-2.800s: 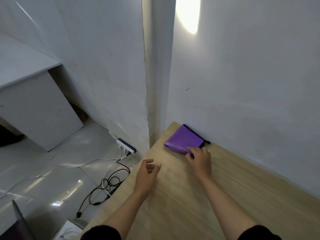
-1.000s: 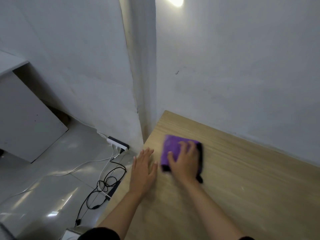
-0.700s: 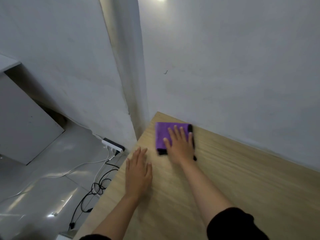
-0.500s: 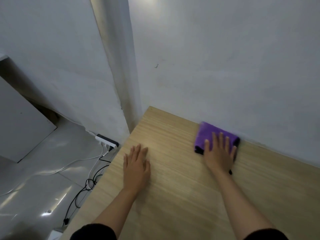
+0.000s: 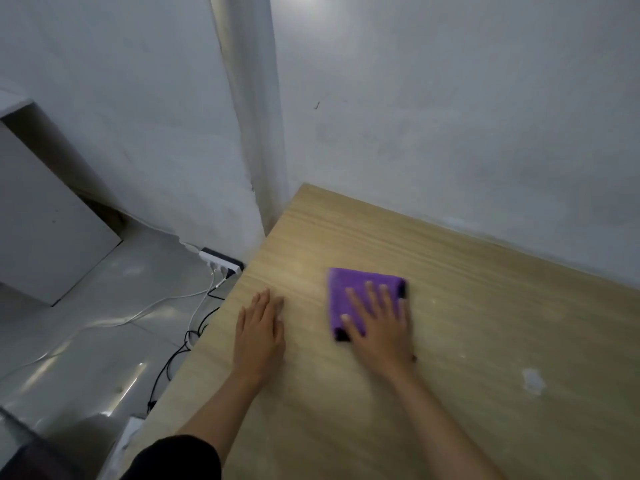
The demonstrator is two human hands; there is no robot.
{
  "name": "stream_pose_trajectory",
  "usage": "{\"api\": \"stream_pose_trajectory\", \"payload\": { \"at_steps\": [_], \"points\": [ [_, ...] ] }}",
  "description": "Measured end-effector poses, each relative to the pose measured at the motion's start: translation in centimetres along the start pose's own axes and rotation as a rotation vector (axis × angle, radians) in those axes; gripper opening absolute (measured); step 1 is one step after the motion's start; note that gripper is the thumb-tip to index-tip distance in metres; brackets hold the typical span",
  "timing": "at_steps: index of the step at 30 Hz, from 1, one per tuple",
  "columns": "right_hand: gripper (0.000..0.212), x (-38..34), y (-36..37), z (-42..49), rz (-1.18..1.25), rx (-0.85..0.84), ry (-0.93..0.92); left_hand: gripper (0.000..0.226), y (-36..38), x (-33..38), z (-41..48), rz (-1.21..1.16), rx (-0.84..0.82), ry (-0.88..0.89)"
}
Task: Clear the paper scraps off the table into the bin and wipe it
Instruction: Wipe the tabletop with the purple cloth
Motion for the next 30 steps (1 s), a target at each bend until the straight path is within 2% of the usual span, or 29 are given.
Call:
{"api": "stream_pose_trajectory", "payload": {
  "at_steps": [2,4,7,9,14,16,18,20,23,26,28,30],
  "points": [
    [0.055,4.1,-1.3,-1.7,-0.037,0.032,0.243,0.074,-1.5,-1.8,-1.6,-0.011,0.015,-0.005],
    [0.056,6.1,-2.7,-2.6,-0.049,-0.008,0.466,0.073,-3.0,-3.5,-3.0,0.003,0.032,-0.012],
    [0.058,3.4,-3.4,-2.3,-0.011,-0.134,0.59,0.072,-4.9,-5.6,-5.1,0.008,0.038,-0.032],
    [0.057,-1.7,-2.3,-2.4,0.009,-0.155,0.451,0.074,-6.0,-6.5,-6.3,-0.003,0.045,-0.053],
    [0.058,-16.8,1.0,-8.8,0.056,-0.145,-0.144,0.063,-7.6,-7.7,-8.3,-0.088,0.06,-0.094],
    [0.055,-19.2,0.9,-12.8,0.058,-0.176,-0.32,0.057,-8.1,-8.5,-8.8,-0.152,0.088,-0.134],
    [0.053,-17.9,0.8,-15.5,0.081,-0.17,-0.432,0.056,-8.6,-9.2,-9.4,-0.188,0.092,-0.17],
    [0.054,-15.1,0.6,-16.3,0.095,-0.106,-0.415,0.056,-9.1,-9.8,-10.0,-0.193,0.084,-0.181],
    [0.059,-12.3,0.1,-14.1,0.005,-0.095,-0.163,0.058,-9.7,-10.5,-11.3,-0.207,0.093,-0.194],
    [0.064,-13.6,-0.1,-11.3,0.014,-0.185,0.035,0.059,-9.9,-10.9,-13.0,-0.202,0.075,-0.2],
    [0.059,-16.0,0.3,-10.6,0.037,-0.242,0.053,0.061,-9.8,-10.9,-13.9,-0.181,0.079,-0.201],
    [0.059,-18.5,0.8,-11.5,0.063,-0.264,-0.07,0.063,-9.7,-10.9,-14.7,-0.152,0.077,-0.208]
  ]
}}
Point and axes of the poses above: each hand's wrist, its own z-axis towards the middle knuckle, its own y-axis out of the palm, x = y × z, the point moved 2 cm from there along z, towards the middle knuckle, and after that the axes turned 9 degrees about x, right-handed, at the moved point
